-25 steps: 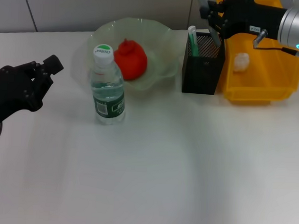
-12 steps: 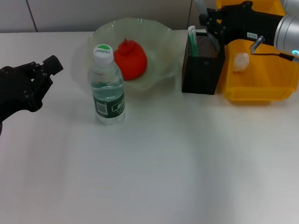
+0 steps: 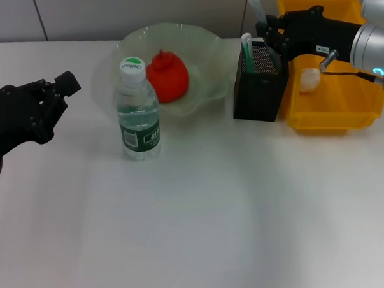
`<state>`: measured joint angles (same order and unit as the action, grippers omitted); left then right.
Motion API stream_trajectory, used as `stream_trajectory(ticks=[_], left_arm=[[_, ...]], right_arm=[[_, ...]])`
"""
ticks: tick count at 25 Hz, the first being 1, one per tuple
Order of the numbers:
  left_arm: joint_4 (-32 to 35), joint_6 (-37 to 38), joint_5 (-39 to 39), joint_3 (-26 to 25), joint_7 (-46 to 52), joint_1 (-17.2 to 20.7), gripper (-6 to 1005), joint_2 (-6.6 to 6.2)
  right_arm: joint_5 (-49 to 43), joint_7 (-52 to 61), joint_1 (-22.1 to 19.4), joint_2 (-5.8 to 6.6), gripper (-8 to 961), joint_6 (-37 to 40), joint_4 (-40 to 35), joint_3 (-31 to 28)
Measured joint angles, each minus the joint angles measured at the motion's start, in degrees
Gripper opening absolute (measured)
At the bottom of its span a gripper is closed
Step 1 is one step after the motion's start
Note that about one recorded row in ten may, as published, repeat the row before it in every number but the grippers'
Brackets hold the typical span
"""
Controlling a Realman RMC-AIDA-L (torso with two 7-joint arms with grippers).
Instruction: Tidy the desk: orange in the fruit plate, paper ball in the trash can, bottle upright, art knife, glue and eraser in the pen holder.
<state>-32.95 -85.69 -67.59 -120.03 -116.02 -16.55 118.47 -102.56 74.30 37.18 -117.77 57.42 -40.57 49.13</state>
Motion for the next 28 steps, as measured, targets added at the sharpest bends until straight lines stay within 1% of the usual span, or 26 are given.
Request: stream_trajectory(ticks=[8,12,15,16,18,21,28], left_arm=[[-0.01,0.00,0.00,-0.04,0.00,0.03,0,0.00],[-0.01,0.00,0.00,-0.03,0.00,0.03,0,0.00],[-0.01,-0.05,0.00,-0.03,0.00,0.02,0,0.00],[-0.01,-0.06,0.00,-0.03,0.00,0.03,0,0.00],[-0.01,-0.06,0.00,-0.03,0.00,0.03,0,0.00],[-0.03,-0.09,0.00,-0.03,0.00,0.11,0,0.00],[-0.14,-0.18,0.00,-0.03,0.00,0.32,0,0.00]], right_arm=[[0.00,0.74,0.00,0.02,151,-0.12,0.00,-0.08],[-0.04,1.93,0.11,0.30,152,-0.12,0.26,-0.09],[-0.04,2.19,0.37,0.74,153,-0.13,1.13,-0.09],[-0.25,2.82,0.58,1.12,153,-0.13,1.63,0.09],[-0.38,3.12,0.71,1.27,223,-0.13,1.86,0.25],[-0.54,3.78,1.27,1.87,327,-0.13,2.89,0.38],[-0.59,4.50,0.95,1.91,365,0.20,1.99,0.40]])
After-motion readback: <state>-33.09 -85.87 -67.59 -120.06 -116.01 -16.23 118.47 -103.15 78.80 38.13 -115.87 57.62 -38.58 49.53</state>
